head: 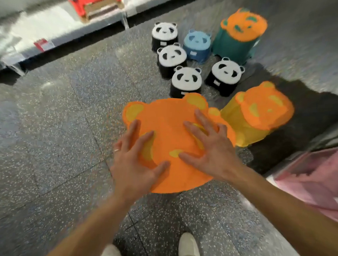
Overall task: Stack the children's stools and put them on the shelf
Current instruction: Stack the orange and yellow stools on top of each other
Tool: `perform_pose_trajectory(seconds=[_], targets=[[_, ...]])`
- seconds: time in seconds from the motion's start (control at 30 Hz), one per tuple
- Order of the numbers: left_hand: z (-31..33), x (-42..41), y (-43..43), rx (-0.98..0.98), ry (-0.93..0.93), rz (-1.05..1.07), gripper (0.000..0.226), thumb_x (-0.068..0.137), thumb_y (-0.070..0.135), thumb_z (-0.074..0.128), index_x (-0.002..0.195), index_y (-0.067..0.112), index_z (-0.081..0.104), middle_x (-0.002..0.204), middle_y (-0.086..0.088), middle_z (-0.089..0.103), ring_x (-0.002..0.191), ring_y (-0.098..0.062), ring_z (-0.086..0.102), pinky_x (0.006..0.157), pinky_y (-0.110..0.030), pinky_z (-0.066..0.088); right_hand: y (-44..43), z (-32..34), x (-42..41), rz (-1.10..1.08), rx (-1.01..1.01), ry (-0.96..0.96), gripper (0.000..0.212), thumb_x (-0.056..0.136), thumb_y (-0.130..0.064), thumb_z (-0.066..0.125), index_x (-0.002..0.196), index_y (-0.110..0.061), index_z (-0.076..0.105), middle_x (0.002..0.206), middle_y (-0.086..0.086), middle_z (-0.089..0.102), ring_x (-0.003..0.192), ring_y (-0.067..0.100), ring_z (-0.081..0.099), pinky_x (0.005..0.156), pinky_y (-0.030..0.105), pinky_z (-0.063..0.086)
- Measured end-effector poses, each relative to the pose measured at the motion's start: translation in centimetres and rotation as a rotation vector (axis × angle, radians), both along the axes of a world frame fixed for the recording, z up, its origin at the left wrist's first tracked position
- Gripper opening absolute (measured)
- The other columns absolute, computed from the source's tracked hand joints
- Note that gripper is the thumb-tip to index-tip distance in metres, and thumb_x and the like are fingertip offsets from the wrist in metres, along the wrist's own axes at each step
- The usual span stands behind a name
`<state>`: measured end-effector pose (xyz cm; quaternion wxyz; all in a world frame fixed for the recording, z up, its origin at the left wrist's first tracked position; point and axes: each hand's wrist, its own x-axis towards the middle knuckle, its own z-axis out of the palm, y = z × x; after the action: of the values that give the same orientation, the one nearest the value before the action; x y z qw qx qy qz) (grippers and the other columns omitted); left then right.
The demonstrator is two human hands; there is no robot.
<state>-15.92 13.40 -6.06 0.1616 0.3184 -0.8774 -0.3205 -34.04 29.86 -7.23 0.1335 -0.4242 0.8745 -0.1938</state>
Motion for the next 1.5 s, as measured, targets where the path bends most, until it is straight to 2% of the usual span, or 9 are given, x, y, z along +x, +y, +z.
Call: perform_pose_trajectory(seconds=[0.1,0.27,0.43,0.57,0.83,1.0,1.13,1.3,1.5], targets=[[0.8,-3.8,3.2,0.058,0.011,-0.039,0.085,0.057,0.071,0.074,0.138,0.047,0.062,0.169,0.028,0.022,0.151,-0.024,0.036,0.105,-0.039,0.034,3.8,1.4,-3.6,-0.029,0.065,0.027,0.092,0.072,-0.085,0.052,0.154,-0.056,0.024,0.169,-0.025,-0.003,0.136,0.044,0.03,0.108,0.06,0.037],[-1.1,-9.6,5.9,0.151,-0.055,-0.055,0.085,0.059,0.066,0.08,0.139,0.057,0.052,0.166,0.039,0.01,0.153,-0.022,0.026,0.092,-0.049,0.048,6.7,0.9,-8.8,-0.066,0.118,0.043,0.091,0.071,-0.084,0.056,0.153,-0.055,0.029,0.167,-0.031,-0.003,0.132,0.041,0.033,0.11,0.061,0.037],[-5.8,-12.9,5.7,0.173,-0.046,-0.053,0.097,0.057,0.062,0.084,0.146,0.054,0.046,0.169,0.033,0.012,0.153,-0.029,0.028,0.087,-0.048,0.052,6.1,-3.4,-12.4,-0.048,0.118,0.007,0.09,0.073,-0.078,0.06,0.154,-0.047,0.037,0.169,-0.023,0.006,0.129,0.045,0.036,0.116,0.054,0.026],[-10.3,-14.1,4.4,0.165,-0.069,-0.094,0.096,0.06,0.072,0.077,0.149,0.052,0.045,0.171,0.029,0.011,0.152,-0.035,0.027,0.085,-0.054,0.056,4.5,-7.3,-14.6,-0.029,0.115,0.021,0.09,0.071,-0.078,0.061,0.153,-0.048,0.037,0.169,-0.023,0.007,0.13,0.048,0.035,0.109,0.06,0.034],[-19.7,-16.8,5.8,0.188,-0.151,-0.126,0.098,0.06,0.067,0.081,0.15,0.048,0.047,0.172,0.028,0.008,0.158,-0.039,0.015,0.099,-0.062,0.051,3.9,-16.9,-18.8,-0.048,0.295,-0.088,0.102,0.061,-0.086,0.053,0.154,-0.056,0.023,0.163,-0.036,-0.012,0.14,0.041,0.026,0.109,0.061,0.038],[-25.0,-18.2,6.2,0.057,-0.083,-0.168,0.091,0.068,0.078,0.076,0.146,0.036,0.058,0.174,0.009,0.024,0.153,-0.042,0.031,0.122,-0.062,0.028,3.4,-21.3,-20.2,-0.002,0.307,-0.06,0.101,0.065,-0.087,0.053,0.153,-0.06,0.012,0.164,-0.034,-0.015,0.142,0.038,0.021,0.106,0.055,0.04],[-27.8,-19.9,5.0,-0.093,0.006,-0.15,0.085,0.068,0.082,0.078,0.136,0.032,0.069,0.166,0.002,0.04,0.144,-0.042,0.043,0.123,-0.052,0.03,3.1,-23.9,-20.9,-0.018,0.232,0.071,0.098,0.069,-0.087,0.049,0.156,-0.055,0.018,0.168,-0.027,-0.006,0.133,0.041,0.032,0.101,0.053,0.043],[-29.1,-23.7,0.9,-0.141,0.065,-0.15,0.08,0.065,0.083,0.072,0.131,0.038,0.07,0.162,0.008,0.046,0.138,-0.039,0.045,0.108,-0.052,0.046,0.5,-25.5,-23.0,-0.12,0.202,0.12,0.096,0.07,-0.091,0.039,0.156,-0.054,0.019,0.168,-0.027,-0.006,0.134,0.038,0.029,0.104,0.053,0.039],[-29.1,-30.3,-8.2,-0.157,-0.001,-0.322,0.088,0.063,0.094,0.064,0.139,0.049,0.06,0.165,0.022,0.036,0.148,-0.029,0.041,0.119,-0.046,0.034,-5.3,-25.6,-27.0,-0.241,0.21,0.154,0.091,0.077,-0.091,0.034,0.157,-0.051,0.015,0.169,-0.023,-0.004,0.137,0.041,0.027,0.105,0.054,0.034]])
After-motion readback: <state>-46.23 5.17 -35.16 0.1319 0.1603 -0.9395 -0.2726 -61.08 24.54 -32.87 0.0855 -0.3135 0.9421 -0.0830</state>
